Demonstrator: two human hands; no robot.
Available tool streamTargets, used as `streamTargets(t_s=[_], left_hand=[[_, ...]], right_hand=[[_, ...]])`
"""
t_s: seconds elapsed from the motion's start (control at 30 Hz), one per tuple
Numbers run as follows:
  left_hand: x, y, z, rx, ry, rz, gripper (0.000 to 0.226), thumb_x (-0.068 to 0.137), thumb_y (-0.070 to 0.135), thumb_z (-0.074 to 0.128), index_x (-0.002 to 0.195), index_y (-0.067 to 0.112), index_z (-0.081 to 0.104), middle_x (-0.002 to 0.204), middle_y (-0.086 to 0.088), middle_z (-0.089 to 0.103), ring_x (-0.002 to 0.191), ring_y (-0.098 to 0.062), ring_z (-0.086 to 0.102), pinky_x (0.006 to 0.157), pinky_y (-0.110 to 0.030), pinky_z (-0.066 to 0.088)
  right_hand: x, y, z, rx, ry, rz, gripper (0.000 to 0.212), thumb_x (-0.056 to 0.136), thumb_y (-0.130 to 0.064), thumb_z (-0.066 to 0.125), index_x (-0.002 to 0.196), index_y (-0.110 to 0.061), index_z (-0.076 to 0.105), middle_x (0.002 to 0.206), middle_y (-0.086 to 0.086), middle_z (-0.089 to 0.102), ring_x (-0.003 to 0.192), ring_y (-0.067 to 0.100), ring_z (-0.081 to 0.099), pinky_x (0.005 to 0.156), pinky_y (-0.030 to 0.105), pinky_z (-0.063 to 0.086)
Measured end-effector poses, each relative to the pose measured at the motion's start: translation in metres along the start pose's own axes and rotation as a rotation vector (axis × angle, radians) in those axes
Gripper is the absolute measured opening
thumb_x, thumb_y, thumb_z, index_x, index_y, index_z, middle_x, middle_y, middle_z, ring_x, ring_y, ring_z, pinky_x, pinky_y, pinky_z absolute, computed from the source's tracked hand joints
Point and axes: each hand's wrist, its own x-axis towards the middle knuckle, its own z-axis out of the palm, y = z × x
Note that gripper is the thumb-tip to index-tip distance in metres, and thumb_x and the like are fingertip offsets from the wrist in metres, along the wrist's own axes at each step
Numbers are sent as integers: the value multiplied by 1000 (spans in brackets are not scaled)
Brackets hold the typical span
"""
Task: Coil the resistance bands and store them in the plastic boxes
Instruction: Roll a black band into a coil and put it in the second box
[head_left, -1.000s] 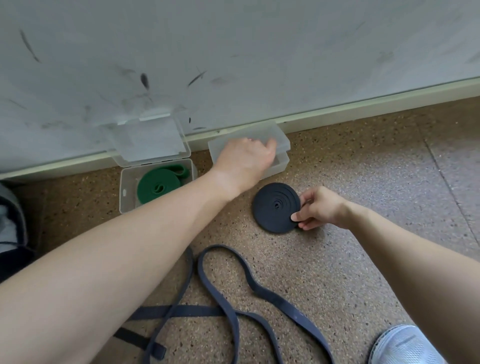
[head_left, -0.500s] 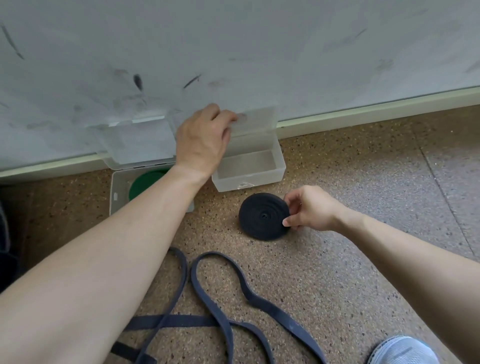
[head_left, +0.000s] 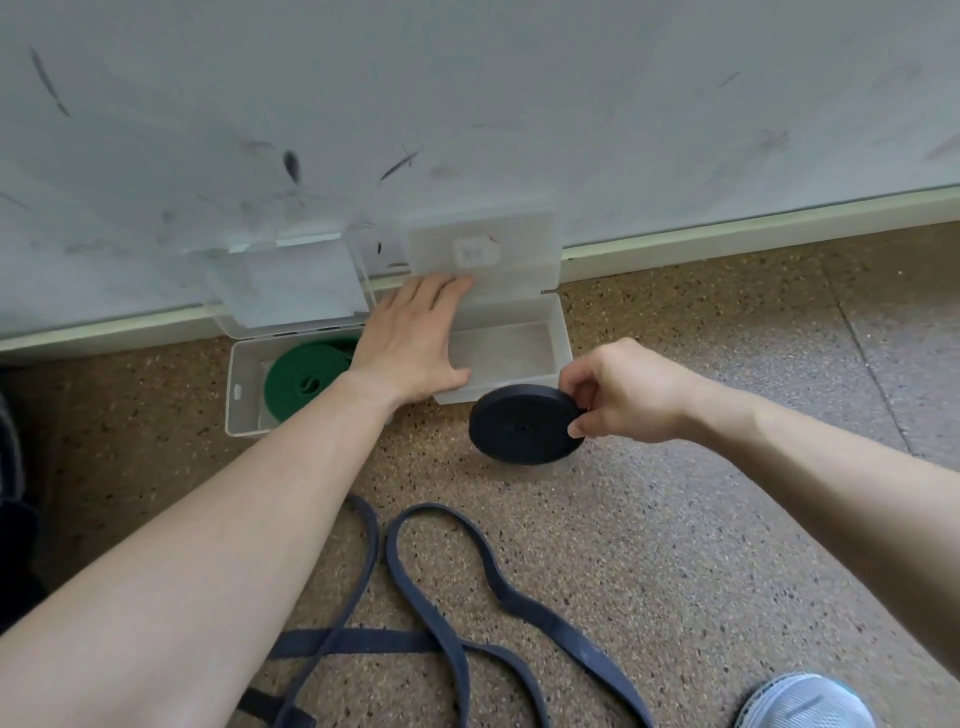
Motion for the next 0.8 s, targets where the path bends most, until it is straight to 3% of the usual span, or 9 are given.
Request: streamTargets(t_s=[0.13,0.3,0.53,0.67,0.8], left_hand=[[-10,4,5,-58,-1,-13,111,67,81,66,153,22,27,155,-2,37,140,-25,37,113,-45,35],[-23,8,8,-168,25,-60,105,68,49,79,153,26,22,152,-2,43,135,-24,47,105,-40,46],[-34,14,4,-182,55,-60,119,70,46,83,155,30,2,154,-5,41,135,-25,49,98,-41,50],[-34,11,11,-223,36,-36,102,76,43,77,155,31,13,160,1,31,139,-24,44,99,-45,52],[-38,13,24,-278,50,-40,83,85,50,64,153,23,26,163,4,24,148,-18,29,114,-41,40]], right_hand=[[-10,-14,-38,110,30,12,16,78,-14,85,85,-22,73,73,-5,76,68,8,73,71,33,62],[8,-18,-62,188,151,51,16,78,-7,85,84,-11,71,68,1,75,63,14,74,63,24,59],[56,-23,-33,103,31,117,14,82,-5,81,88,-13,72,68,3,76,62,14,74,63,30,63],[71,-27,-18,138,-73,193,16,82,-3,80,94,-8,72,77,8,76,63,15,75,56,22,59],[85,-31,-6,168,-85,334,14,83,-3,80,96,-3,74,82,12,77,69,19,76,67,32,64]])
